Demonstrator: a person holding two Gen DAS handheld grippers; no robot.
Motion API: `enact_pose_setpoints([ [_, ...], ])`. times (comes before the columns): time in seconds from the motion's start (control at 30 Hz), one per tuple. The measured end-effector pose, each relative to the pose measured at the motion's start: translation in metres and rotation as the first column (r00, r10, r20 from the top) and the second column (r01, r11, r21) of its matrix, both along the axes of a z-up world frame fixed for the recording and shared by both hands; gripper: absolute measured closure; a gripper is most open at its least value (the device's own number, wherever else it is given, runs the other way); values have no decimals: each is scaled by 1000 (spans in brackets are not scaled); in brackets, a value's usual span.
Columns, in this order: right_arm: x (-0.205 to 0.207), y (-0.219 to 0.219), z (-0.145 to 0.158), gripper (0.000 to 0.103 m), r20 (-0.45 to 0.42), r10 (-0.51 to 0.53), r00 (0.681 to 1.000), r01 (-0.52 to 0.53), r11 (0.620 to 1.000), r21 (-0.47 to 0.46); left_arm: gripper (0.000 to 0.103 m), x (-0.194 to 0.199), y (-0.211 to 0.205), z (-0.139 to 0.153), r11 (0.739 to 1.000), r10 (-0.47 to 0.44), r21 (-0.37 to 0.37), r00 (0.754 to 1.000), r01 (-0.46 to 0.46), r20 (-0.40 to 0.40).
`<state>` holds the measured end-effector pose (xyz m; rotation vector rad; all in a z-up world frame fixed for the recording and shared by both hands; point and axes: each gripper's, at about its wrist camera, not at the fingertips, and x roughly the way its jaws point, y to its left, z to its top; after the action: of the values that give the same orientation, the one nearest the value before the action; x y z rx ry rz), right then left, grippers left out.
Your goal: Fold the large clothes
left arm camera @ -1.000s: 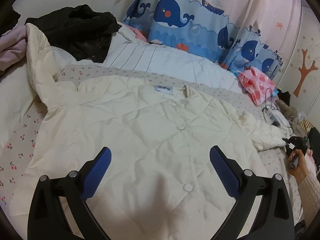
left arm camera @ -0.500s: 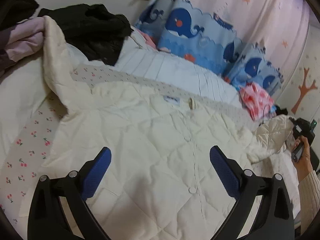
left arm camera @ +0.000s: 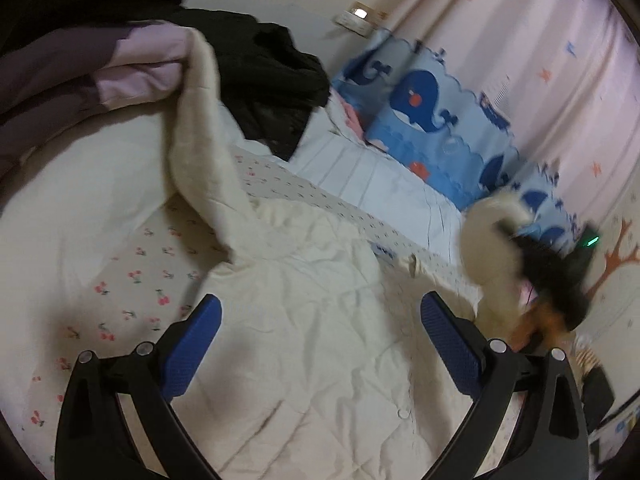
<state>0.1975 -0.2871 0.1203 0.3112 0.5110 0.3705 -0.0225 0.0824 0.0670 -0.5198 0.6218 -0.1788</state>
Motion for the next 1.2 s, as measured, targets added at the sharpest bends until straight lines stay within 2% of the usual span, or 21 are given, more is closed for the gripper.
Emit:
enact_pose_setpoints([
  [0.1, 10, 66, -55, 94, -118, 99, 988, -113, 986, -120, 8, -3, 20, 2, 999, 40, -27, 999, -40, -4],
  [0.13, 14, 90, -86, 90, -203, 133, 970, -171, 968, -185, 8, -5, 24, 1, 998, 52, -37, 999, -52, -7],
  [0.23, 20, 116, -128, 87, -321, 154, 935, -242, 935, -259, 8, -9, 41, -1, 992, 91, -83, 996, -93, -22],
  [0.3, 13, 119, -128, 85, -296, 148, 944, -230, 936, -265, 8, -12, 49, -4, 988, 109, -110, 993, -113, -39],
  [0.43, 14, 116, -118, 83, -296, 155, 942, -227, 948, -224, 8, -14, 56, -7, 981, 126, -141, 990, -133, -56],
  [0.53, 7, 109, -97, 84, -216, 154, 964, -198, 960, -197, 8, -17, 53, -8, 980, 127, -147, 990, -134, -54],
  [0.6, 1, 119, -96, 84, -200, 167, 966, -210, 954, -215, 8, -18, 50, -7, 982, 122, -142, 991, -128, -49],
  [0.63, 3, 126, -101, 84, -227, 181, 957, -234, 943, -238, 8, -18, 46, -7, 983, 118, -135, 992, -124, -47],
  [0.7, 10, 144, -124, 77, -353, 231, 907, -335, 902, -271, 8, -18, 39, -10, 986, 112, -122, 992, -117, -51],
  [0.73, 9, 149, -130, 74, -381, 244, 892, -366, 885, -288, 8, -17, 36, -11, 987, 104, -117, 993, -110, -54],
  [0.77, 6, 148, -127, 69, -381, 260, 887, -379, 881, -283, 8, -16, 34, -12, 988, 97, -113, 994, -103, -57],
  [0.83, -1, 138, -110, 48, -369, 286, 884, -377, 903, -204, 8, -14, 30, -13, 991, 80, -102, 995, -86, -64],
  [0.87, -7, 131, -101, 39, -356, 288, 889, -368, 912, -180, 8, -13, 27, -12, 992, 73, -97, 995, -79, -62],
  [0.97, -39, 95, -65, 28, -262, 249, 933, -291, 947, -139, 8, -14, 14, -9, 997, 44, -55, 998, -46, -36],
  [1.0, -55, 69, -50, 26, -221, 194, 956, -223, 968, -117, 8, -13, 4, -8, 999, 26, -23, 1000, -26, -18],
  [1.07, -72, 26, -34, 19, -183, 77, 980, -93, 992, -83, 8, -8, -14, -5, 1000, -9, 30, 1000, 9, 8],
  [1.13, -82, -35, -27, 17, -188, -105, 977, 102, 994, -26, 8, 11, -40, 1, 994, -101, 53, 995, 100, 20],
  [1.2, -85, -89, -33, 17, -243, -217, 945, 247, 964, 100, 8, 34, -71, 7, 975, -208, 80, 978, 205, 23],
])
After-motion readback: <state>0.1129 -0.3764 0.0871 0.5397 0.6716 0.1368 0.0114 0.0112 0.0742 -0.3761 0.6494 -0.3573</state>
